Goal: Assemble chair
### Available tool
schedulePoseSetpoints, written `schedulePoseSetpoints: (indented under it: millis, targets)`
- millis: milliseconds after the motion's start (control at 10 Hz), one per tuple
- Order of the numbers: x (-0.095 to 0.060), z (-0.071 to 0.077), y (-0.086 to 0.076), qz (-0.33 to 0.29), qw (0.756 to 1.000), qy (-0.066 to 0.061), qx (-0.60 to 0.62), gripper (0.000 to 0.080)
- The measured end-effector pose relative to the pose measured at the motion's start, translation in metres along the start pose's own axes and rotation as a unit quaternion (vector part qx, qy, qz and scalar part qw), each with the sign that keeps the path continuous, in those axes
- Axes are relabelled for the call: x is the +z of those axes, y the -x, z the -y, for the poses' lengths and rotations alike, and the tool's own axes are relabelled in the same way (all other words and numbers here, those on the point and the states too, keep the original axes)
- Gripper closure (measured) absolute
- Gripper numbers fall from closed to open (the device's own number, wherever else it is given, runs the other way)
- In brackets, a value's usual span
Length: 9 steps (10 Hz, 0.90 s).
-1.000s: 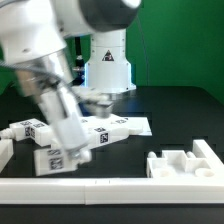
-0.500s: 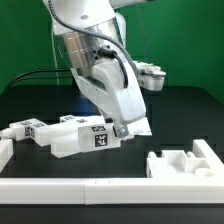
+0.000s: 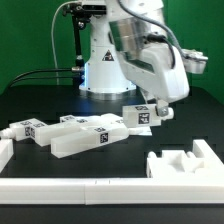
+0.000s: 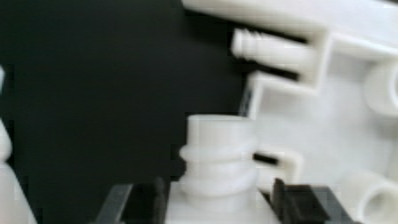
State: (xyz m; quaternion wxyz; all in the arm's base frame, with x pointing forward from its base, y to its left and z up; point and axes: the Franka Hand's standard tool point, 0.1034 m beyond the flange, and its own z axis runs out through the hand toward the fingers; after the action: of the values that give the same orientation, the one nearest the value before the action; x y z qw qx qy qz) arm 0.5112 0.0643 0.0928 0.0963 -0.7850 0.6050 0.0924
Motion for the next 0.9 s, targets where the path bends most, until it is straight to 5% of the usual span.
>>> schedulePoseSetpoints:
  millis: [400, 600, 800, 900]
  targets:
    - [0.001, 0.001, -0.003, -0.001, 1.0, 0.001, -0.016, 0.0515]
    - [0.014, -0.013, 0.019, -0.004, 0.995, 0.008, -0.101, 0.0515]
    - [0.022, -0.042, 0.044, -0.014, 0.991, 0.015, -0.132, 0.0515]
    - [0.023, -0.044, 0.054, -0.018, 0.993, 0.019, -0.117, 0.0515]
